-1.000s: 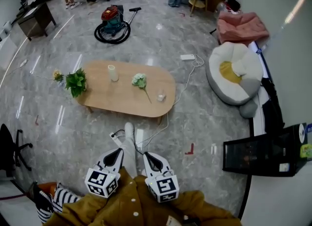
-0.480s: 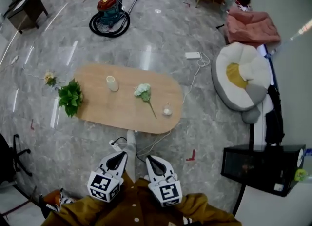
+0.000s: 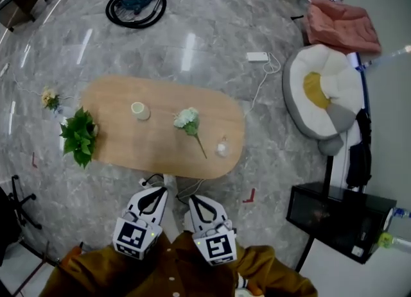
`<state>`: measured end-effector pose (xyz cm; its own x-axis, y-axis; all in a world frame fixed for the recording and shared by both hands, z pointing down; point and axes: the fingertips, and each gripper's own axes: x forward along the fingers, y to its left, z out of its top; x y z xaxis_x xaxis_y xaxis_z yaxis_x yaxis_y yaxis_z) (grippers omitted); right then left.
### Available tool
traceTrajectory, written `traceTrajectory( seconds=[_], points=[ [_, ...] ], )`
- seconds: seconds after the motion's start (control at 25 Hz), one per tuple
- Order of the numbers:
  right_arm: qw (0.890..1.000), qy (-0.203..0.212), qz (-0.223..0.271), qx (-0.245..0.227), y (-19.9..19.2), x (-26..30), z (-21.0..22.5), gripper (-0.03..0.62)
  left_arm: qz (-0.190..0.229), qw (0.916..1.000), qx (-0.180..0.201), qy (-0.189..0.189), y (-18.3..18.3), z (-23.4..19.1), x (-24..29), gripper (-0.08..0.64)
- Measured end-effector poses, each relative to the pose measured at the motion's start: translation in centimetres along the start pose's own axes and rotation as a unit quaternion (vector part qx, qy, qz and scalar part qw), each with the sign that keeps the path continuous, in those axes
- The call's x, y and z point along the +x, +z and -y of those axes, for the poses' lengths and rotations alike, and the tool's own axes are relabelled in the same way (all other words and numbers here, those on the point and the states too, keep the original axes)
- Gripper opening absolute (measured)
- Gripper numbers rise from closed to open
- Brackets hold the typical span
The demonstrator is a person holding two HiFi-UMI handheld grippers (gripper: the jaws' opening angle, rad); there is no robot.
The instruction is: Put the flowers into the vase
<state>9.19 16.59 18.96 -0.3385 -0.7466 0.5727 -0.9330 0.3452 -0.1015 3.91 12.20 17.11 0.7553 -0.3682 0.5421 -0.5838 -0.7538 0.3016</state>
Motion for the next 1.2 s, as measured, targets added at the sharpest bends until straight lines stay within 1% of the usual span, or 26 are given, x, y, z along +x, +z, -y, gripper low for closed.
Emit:
traceTrajectory(
  seconds=[0.08,0.16,0.24,0.32,0.4,0.48,0.6,0.68,0.76,0.88,1.12,1.2],
  points=[
    [1.0,-0.009,-0.009,0.012,-0.3,1.4,1.4,0.005,-0.008,1.0,-0.002,-0.003,-0.3,-1.1,1.5,0.006],
    [0.999,-0.023,-0.023,0.04,-1.1,2.8,3.3,0.005,-0.013,0.9999,-0.009,-0.002,-0.5,-1.9,3.0,0.006],
    [0.996,-0.038,-0.033,0.069,-2.1,4.3,5.5,0.005,-0.013,0.9998,-0.015,0.007,-0.8,-2.7,4.5,0.006],
    [0.995,-0.048,-0.036,0.08,-3.0,5.6,7.5,0.005,-0.022,0.9995,-0.015,0.019,-1.2,-3.3,6.1,0.006],
    [0.994,-0.049,-0.043,0.089,-4.0,6.8,8.9,0.005,-0.026,0.9991,-0.018,0.027,-1.6,-3.7,7.5,0.007],
    [0.993,-0.042,-0.055,0.096,-5.3,8.3,9.8,0.005,-0.025,0.9985,-0.031,0.038,-2.2,-4.4,8.7,0.006],
    [0.99,-0.036,-0.079,0.112,-7.9,10.6,11.0,0.005,-0.036,0.997,-0.048,0.049,-4.2,-5.3,10.9,0.006],
    [0.989,-0.036,-0.084,0.112,-9.5,12.3,11.7,0.005,-0.041,0.9967,-0.052,0.046,-6.0,-5.6,12.6,0.008],
    [0.991,-0.034,-0.088,0.099,-11.0,14.1,12.1,0.005,-0.041,0.9965,-0.057,0.044,-7.9,-6.0,14.3,0.008],
    [0.991,-0.032,-0.099,0.081,-13.3,16.3,12.9,0.006,-0.041,0.9945,-0.082,0.051,-10.2,-6.6,16.4,0.008],
    [0.988,-0.042,-0.123,0.083,-17.2,20.6,14.7,0.011,-0.057,0.9901,-0.115,0.057,-14.1,-8.7,19.8,0.009],
    [0.986,-0.043,-0.135,0.086,-18.4,22.0,15.0,0.038,-0.058,0.9896,-0.119,0.056,-15.2,-9.4,20.9,0.009]
  ],
)
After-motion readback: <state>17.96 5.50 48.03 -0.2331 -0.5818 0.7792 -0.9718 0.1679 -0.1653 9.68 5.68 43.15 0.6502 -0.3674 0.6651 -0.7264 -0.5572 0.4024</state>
